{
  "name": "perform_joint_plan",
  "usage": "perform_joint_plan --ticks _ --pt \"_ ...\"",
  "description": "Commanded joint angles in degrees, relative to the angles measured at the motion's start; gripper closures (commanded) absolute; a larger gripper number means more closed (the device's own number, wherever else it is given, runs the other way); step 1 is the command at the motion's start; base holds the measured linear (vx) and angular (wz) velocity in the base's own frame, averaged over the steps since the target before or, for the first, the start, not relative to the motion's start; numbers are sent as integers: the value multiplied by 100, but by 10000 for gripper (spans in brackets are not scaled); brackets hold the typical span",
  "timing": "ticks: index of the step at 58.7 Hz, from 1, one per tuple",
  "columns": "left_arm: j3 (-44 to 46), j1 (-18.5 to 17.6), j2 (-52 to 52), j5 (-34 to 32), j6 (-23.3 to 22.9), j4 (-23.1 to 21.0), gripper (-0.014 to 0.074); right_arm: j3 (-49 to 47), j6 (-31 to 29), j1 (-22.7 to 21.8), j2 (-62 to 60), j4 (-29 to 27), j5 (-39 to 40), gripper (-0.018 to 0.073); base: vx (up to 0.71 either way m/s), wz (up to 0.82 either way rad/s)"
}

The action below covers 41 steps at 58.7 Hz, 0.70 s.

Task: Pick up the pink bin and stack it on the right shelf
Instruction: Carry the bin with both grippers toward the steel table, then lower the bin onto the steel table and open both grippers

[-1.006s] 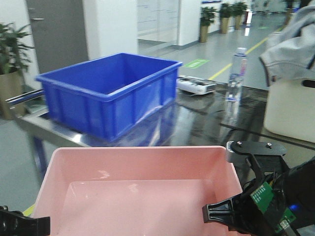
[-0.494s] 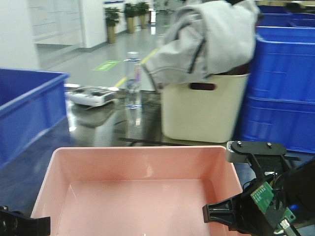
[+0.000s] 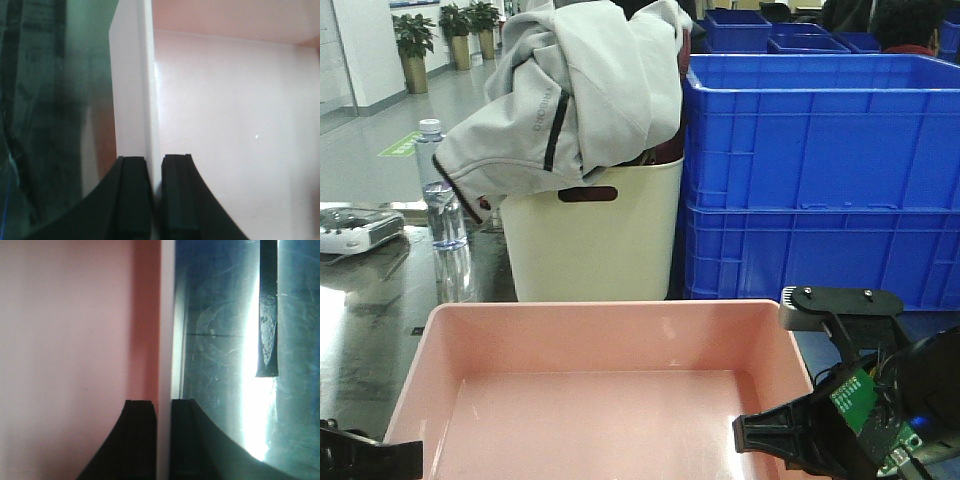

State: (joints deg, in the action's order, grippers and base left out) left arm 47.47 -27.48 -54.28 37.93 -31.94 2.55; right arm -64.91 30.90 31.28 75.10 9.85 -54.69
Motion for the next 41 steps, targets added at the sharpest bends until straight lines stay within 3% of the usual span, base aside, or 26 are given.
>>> perform_joint_plan --ticks 1,41 --pt "180 6 108 -408 20 203 482 -168 -39 -46 -161 502 123 548 14 -12" --pt "180 6 108 -408 20 203 482 -168 -39 -46 -161 507 110 548 8 -1"
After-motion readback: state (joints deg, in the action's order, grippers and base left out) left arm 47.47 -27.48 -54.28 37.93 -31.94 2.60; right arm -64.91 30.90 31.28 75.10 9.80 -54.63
